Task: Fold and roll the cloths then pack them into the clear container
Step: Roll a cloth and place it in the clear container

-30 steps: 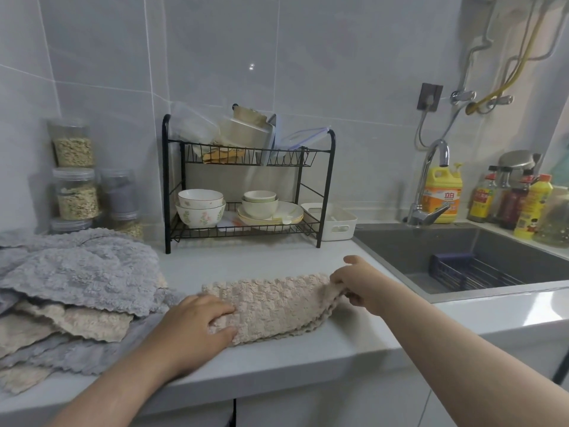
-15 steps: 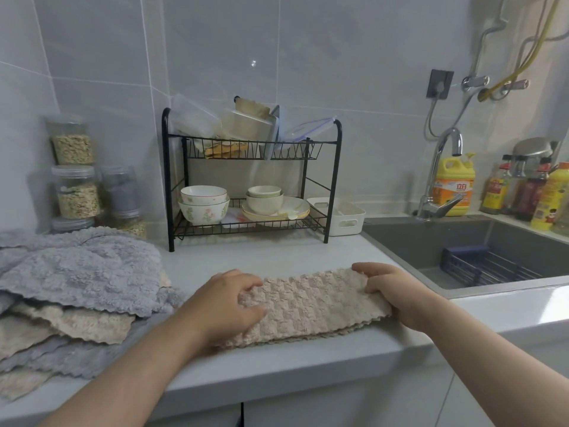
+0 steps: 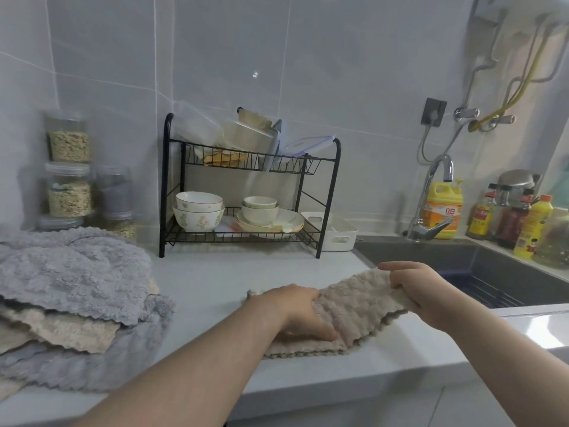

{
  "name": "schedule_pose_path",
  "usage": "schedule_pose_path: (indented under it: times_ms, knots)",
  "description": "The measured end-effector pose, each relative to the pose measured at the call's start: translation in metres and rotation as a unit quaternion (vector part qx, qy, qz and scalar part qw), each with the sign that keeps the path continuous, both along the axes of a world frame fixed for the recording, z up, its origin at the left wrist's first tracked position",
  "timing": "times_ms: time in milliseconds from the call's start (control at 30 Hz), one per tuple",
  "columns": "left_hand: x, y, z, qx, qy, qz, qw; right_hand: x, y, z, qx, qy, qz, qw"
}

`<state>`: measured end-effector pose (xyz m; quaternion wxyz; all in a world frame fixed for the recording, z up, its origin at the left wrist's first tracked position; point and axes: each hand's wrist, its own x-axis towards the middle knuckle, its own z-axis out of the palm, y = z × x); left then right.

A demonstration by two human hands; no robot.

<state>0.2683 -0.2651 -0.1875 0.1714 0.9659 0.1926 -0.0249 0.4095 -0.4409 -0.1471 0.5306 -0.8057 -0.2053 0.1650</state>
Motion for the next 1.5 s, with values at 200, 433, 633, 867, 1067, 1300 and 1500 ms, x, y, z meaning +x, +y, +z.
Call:
schedule_pose_path:
  times_ms: [200,433,633,867,1067,1300,1500]
  knots:
    - [-0.043,0.029,0.001,-0.018,-0.151,0.070,0.986,0.004,-0.005,0.020,-0.037,-0.092,0.006,0.995]
    - [-0.084,0.087,-0.033,-0.056,-0.216,0.199,0.954,-0.044,0.047,0.017,-0.109,-0.286,0.101,0.947]
    - [-0.089,0.097,-0.039,-0.275,-0.391,0.283,0.831,-0.095,0.101,-0.004,-0.237,-0.361,0.180,0.884]
    - [-0.093,0.102,-0.034,-0.383,-0.442,0.302,0.753,-0.124,0.122,-0.044,-0.270,-0.391,0.206,0.856]
    - [-0.089,0.102,-0.037,-0.380,-0.445,0.287,0.758,-0.141,0.117,-0.055,-0.290,-0.446,0.242,0.811]
    - [-0.089,0.101,-0.037,-0.364,-0.440,0.279,0.772,-0.144,0.086,-0.044,-0.145,-0.433,0.222,0.862]
    - [-0.086,0.100,-0.040,-0.343,-0.432,0.259,0.793,-0.090,0.060,-0.047,-0.096,-0.372,0.025,0.923]
